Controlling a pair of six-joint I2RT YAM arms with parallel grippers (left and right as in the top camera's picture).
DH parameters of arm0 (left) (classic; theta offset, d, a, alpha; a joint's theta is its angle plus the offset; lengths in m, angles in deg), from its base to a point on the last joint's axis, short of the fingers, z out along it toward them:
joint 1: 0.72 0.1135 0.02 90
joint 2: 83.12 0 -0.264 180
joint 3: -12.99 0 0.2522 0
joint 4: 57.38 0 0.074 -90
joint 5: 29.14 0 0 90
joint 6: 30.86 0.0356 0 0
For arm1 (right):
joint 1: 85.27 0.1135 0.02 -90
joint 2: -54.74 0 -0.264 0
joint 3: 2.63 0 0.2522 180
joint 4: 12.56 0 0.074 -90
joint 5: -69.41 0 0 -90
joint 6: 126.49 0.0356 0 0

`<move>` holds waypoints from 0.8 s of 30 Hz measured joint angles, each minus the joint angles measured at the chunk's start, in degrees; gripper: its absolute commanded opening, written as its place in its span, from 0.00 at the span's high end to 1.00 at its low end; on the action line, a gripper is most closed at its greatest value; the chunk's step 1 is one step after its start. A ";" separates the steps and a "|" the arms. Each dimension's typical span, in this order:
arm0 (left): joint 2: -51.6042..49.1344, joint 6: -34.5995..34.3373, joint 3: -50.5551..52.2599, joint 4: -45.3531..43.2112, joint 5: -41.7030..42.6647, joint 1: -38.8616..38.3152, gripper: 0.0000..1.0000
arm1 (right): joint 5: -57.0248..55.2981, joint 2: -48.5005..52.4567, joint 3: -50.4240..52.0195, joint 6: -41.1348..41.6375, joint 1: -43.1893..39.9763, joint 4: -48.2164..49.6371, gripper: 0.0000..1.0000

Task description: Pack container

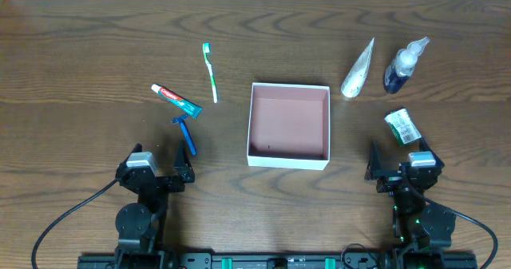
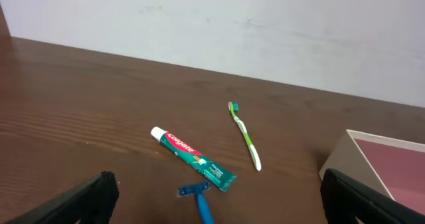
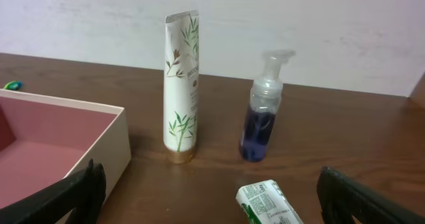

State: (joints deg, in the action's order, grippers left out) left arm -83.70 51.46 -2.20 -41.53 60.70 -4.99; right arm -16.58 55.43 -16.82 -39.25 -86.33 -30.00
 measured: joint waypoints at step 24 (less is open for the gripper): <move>0.00 0.00 0.00 0.00 0.00 0.00 0.02 | 0.09 0.00 0.02 0.02 0.00 0.85 0.01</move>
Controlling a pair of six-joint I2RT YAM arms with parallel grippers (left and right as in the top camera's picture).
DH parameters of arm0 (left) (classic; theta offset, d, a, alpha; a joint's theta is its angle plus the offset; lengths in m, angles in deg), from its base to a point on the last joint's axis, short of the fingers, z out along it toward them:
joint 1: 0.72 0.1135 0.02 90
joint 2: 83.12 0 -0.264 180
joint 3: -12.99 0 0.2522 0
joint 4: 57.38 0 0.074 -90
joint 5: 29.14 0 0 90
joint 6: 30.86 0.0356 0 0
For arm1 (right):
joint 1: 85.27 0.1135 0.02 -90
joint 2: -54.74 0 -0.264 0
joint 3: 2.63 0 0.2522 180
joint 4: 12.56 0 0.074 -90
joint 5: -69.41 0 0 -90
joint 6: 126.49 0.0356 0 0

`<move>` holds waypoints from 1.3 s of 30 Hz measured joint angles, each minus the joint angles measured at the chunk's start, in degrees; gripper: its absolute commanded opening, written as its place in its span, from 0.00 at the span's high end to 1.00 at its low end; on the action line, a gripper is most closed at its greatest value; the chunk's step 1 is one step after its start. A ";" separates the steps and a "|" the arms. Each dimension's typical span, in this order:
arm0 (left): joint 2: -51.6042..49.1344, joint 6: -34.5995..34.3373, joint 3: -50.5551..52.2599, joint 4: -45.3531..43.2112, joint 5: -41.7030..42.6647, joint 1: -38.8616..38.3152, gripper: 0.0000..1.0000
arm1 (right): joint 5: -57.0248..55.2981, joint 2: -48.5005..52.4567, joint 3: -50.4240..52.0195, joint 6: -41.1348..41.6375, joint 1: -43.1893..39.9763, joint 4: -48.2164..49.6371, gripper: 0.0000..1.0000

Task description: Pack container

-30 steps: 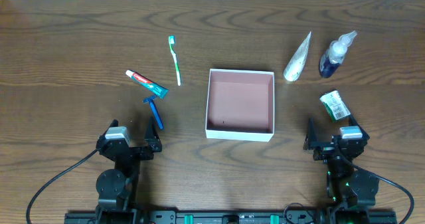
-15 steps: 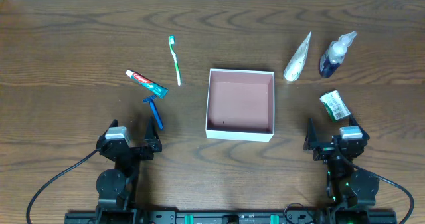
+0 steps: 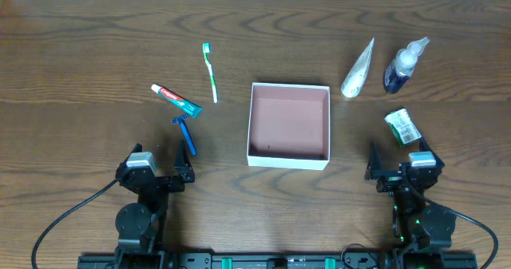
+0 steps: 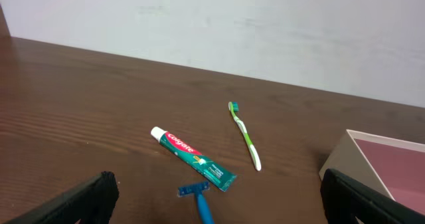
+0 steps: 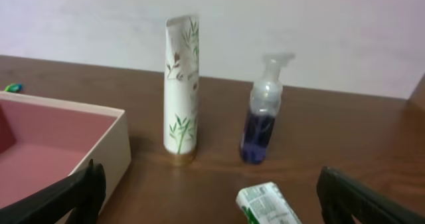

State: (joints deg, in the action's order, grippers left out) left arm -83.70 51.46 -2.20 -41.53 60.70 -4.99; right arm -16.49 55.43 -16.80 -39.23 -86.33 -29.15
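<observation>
A white box with a pink inside (image 3: pixel 289 85) sits mid-table. To its left lie a green toothbrush (image 3: pixel 210 71), a toothpaste tube (image 3: pixel 176 100) and a blue razor (image 3: pixel 186 135). To its right are a white leaf-print tube (image 3: pixel 358 69), a blue pump bottle (image 3: pixel 403 64) and a green-white packet (image 3: pixel 402 126). My left gripper (image 3: pixel 156 173) is open near the front edge, with the razor (image 4: pixel 200 201) just ahead of it. My right gripper (image 3: pixel 398 169) is open too, just behind the packet (image 5: pixel 269 204). Neither holds anything.
In the left wrist view the box corner (image 4: pixel 345 159) is at the right, past the toothbrush (image 4: pixel 244 134). The right wrist view has the box wall (image 5: pixel 109 151) at the left, with the tube (image 5: pixel 182 94) and bottle (image 5: pixel 262 117) upright ahead.
Nothing on the table has moved and both grippers stay open. The right wrist view is now slightly blurred.
</observation>
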 measured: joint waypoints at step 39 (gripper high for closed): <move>0.00 0.00 -0.02 0.02 0.20 0.00 0.02 | 30.14 72.89 -65.22 2.69 0.00 -17.68 0.01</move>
State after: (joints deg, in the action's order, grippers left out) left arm -83.70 51.46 -2.22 -41.51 60.89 -4.99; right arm 13.65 128.32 -82.02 -36.54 -86.33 -46.83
